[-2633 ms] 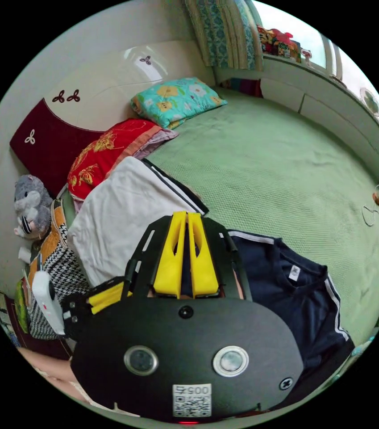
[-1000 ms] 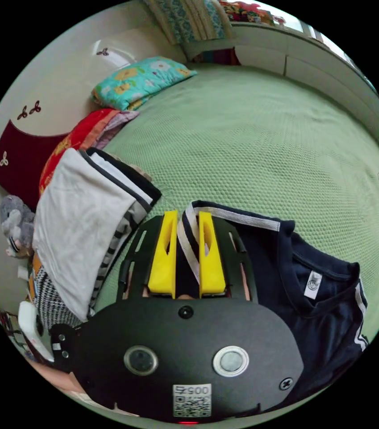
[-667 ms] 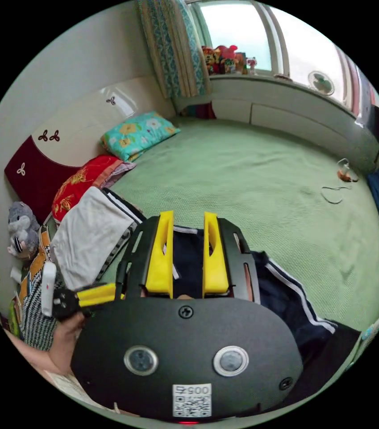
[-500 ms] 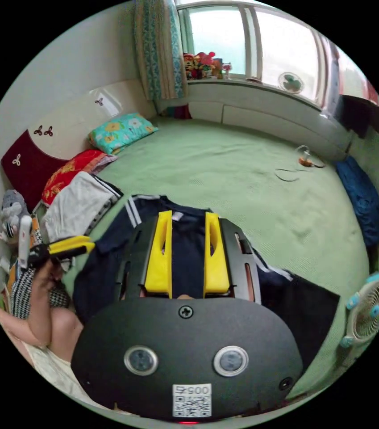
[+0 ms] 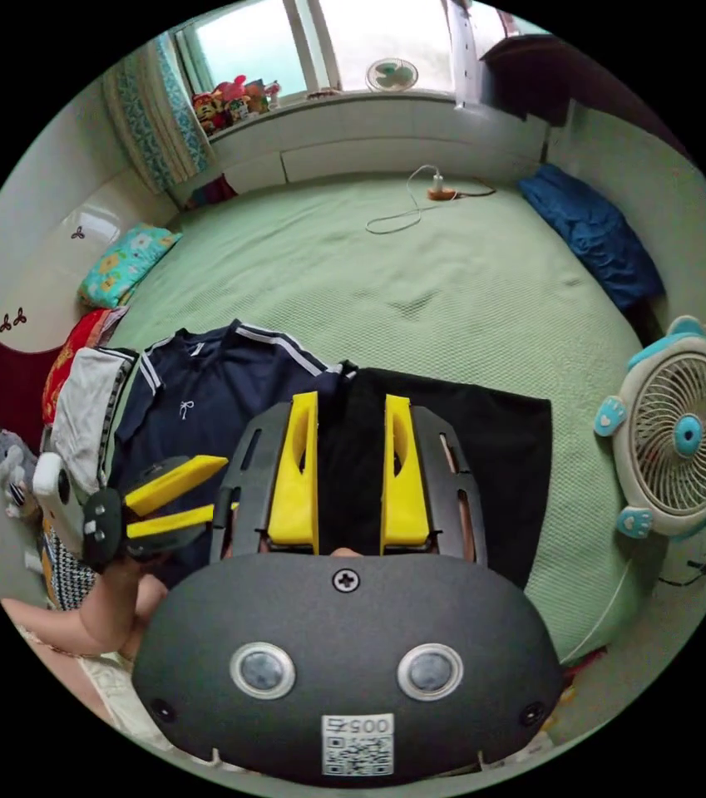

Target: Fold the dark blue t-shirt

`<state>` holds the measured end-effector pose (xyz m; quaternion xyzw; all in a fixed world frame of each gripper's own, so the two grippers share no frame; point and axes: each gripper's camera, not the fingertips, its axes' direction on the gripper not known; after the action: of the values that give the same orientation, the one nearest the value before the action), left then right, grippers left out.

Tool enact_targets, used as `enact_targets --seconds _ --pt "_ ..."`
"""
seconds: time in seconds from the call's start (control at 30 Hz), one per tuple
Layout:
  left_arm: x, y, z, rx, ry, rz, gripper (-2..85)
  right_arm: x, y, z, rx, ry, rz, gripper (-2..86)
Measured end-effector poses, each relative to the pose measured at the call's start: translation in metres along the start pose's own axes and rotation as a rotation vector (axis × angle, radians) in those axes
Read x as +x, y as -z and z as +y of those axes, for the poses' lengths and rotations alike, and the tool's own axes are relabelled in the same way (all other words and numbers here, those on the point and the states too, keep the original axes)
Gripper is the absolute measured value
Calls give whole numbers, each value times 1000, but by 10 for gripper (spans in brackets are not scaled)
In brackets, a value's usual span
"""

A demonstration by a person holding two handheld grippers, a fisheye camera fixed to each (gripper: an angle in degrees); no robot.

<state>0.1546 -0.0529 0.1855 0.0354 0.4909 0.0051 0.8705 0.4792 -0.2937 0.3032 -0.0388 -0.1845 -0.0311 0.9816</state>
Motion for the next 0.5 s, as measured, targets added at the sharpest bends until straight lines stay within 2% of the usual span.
enact_targets --seconds 0.1,0.2,0.3,0.37,0.5 --pt "0 -32 -3 -32 1 -30 136 14 -39 -19 -54 -15 -29 116" --pt "-11 -51 -5 -28 115 87 131 27 -74 -35 -112 -22 -89 104" --pt "-13 -64 -8 -79 126 23 121 34 -99 -40 -145 4 -121 62" --pt "-15 -66 -9 -63 140 34 116 35 -109 -39 -139 33 -63 5" --pt "-15 -68 -11 -17 150 88 112 35 -94 -33 -62 40 -137 -10"
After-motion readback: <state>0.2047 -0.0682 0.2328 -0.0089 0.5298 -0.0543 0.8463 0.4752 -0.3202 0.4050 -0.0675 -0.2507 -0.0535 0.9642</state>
